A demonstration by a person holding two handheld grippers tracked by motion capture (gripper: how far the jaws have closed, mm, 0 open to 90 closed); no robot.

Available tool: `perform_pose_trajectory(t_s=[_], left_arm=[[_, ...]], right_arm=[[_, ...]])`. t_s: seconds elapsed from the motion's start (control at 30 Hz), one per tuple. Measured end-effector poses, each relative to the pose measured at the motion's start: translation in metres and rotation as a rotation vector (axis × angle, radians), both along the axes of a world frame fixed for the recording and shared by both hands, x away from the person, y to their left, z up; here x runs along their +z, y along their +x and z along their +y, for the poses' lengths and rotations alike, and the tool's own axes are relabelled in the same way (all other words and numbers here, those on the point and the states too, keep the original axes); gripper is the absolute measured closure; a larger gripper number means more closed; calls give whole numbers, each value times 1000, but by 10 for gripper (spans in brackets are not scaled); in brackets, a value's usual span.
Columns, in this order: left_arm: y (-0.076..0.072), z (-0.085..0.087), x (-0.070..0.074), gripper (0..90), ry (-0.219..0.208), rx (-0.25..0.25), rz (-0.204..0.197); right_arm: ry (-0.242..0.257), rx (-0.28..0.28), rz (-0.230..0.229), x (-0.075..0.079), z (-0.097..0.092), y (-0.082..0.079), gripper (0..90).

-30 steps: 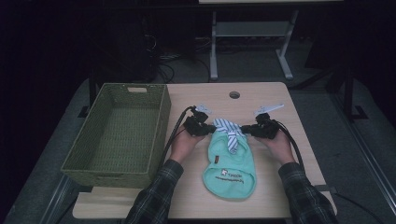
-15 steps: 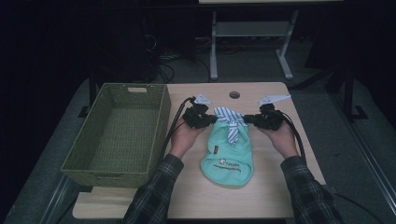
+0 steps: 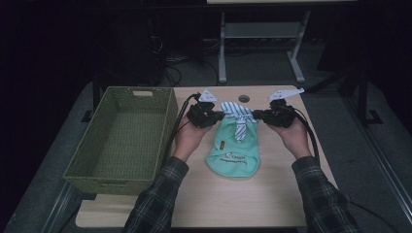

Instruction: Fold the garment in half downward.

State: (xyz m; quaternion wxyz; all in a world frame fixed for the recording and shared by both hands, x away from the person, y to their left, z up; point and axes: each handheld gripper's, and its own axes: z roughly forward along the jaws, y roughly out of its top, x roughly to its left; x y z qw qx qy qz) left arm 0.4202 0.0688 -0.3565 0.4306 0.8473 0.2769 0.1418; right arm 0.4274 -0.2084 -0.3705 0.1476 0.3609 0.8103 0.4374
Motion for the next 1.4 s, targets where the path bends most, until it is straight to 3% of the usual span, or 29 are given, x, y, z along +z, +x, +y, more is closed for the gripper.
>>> perform_pose_trajectory(t_s=[0.53,1.2,1.4], left_arm=[[-34,8,-27,872,33,-28,14],[-43,13,-47,864,67,-39,76],[-48,14,-52,861,76,-50,96]], right_arm=[[-20,33,2,-28,10,-37,866],[-17,69,27,-48,10,-54,857],[-15,71,55,-52,11,-61,852]])
